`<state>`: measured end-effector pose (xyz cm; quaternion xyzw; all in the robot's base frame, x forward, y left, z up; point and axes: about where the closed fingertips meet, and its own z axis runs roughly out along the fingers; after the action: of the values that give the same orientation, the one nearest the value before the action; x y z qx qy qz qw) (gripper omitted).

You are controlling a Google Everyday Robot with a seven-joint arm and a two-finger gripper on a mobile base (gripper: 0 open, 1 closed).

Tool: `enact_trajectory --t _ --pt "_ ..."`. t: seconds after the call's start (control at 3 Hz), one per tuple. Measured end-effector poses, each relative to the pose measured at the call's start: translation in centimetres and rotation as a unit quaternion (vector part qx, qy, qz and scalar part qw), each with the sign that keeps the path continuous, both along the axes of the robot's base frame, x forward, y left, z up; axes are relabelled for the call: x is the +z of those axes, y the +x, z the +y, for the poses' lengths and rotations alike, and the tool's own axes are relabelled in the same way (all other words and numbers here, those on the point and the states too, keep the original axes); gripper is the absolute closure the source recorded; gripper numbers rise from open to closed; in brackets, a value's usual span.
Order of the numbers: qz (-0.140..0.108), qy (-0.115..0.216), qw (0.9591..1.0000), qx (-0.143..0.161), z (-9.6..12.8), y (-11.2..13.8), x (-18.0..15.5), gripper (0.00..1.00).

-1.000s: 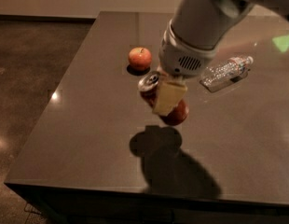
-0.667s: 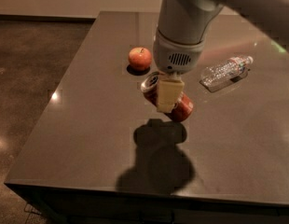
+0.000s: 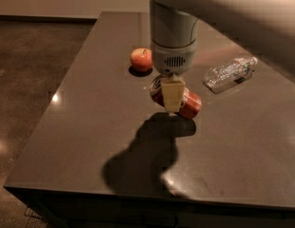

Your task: Knock coke can over

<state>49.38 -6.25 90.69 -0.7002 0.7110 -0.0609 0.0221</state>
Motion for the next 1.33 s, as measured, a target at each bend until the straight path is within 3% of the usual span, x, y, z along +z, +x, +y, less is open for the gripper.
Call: enact_trajectory --t 1.0,1.33 --pt "0.015 -0.053 0.9983 0.018 -0.9 1.2 -2.9 0.12" --pt "0.028 -0.063 0.9973 0.025 -1.3 0.7 -4.3 0.0"
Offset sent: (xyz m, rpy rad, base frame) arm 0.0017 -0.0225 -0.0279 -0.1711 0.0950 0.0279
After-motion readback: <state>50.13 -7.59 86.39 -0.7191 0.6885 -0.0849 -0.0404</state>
